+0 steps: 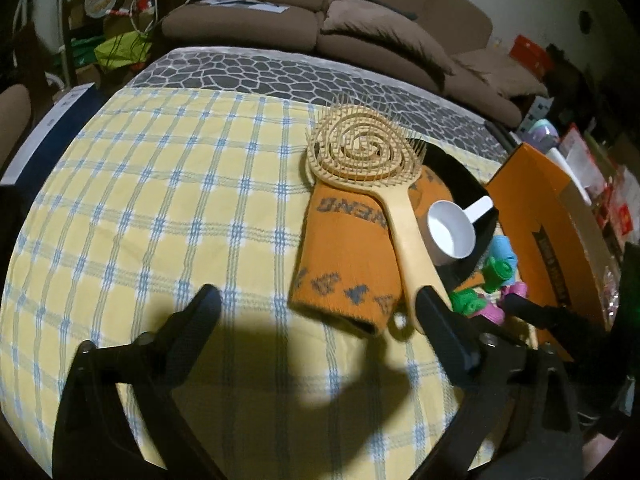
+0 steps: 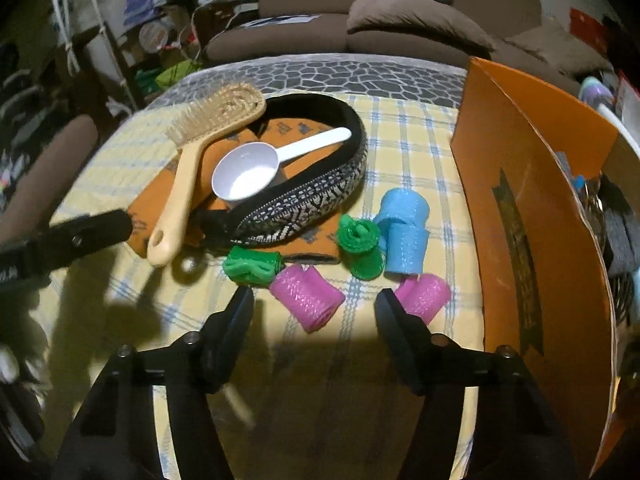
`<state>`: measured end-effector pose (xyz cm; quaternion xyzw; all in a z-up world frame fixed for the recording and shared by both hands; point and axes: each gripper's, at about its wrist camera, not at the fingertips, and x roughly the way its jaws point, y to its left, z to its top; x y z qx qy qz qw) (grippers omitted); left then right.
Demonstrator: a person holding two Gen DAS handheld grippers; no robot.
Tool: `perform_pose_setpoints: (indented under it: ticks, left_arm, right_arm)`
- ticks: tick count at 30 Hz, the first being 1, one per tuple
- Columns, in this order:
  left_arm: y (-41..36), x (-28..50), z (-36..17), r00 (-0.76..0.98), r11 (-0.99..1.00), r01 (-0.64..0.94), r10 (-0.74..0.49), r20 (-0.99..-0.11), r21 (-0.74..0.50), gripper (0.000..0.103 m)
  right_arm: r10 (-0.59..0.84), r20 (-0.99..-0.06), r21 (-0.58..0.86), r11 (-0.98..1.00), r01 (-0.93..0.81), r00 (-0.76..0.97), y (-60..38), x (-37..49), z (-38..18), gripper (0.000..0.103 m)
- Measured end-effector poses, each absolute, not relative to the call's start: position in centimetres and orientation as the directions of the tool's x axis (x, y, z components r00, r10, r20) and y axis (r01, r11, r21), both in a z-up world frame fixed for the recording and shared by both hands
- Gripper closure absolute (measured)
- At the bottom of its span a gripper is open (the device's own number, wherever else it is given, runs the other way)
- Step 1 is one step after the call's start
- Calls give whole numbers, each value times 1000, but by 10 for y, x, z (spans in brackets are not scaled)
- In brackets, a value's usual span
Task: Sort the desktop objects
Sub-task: 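Grasp the pink curler with the left tool while right grasps the green curler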
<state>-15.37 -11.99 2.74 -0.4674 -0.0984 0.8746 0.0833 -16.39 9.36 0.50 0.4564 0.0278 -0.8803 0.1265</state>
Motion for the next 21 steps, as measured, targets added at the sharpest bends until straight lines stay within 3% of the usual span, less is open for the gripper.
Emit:
perform_pose_setpoints:
  ticks: [7, 12, 14, 18, 20, 21]
  left_arm:
    - [-114, -163, 16, -533, -971, -64, 227, -815, -228, 22]
    - [-116, -168, 8, -531, -972, -55, 221, -818, -227, 21]
    - [-113, -169, 8, -534, -974, -59, 214, -818, -217, 20]
    - [-107, -169, 7, -537, -977, -82, 210, -817, -197, 20]
    - [-107, -170, 8, -539, -973, -98, 230, -810, -211, 36]
    - [-107, -170, 9, -536, -965, -110, 260, -803, -239, 53]
  right_arm:
    - [-204, -818, 54, -958, 282, -538, 88, -173, -3, 41]
    - [-188, -819, 18, -953, 303, -542, 84, -174, -7, 41]
    - [-196, -817, 24, -951, 308, -542, 84, -174, -7, 45]
    - [-211, -814, 23, -943, 332, -542, 81, -172, -6, 65]
    - [-213, -814, 24, -942, 336, -541, 79, -171, -5, 65]
    - [-217, -814, 30, -942, 334, -539, 79, -171, -4, 66]
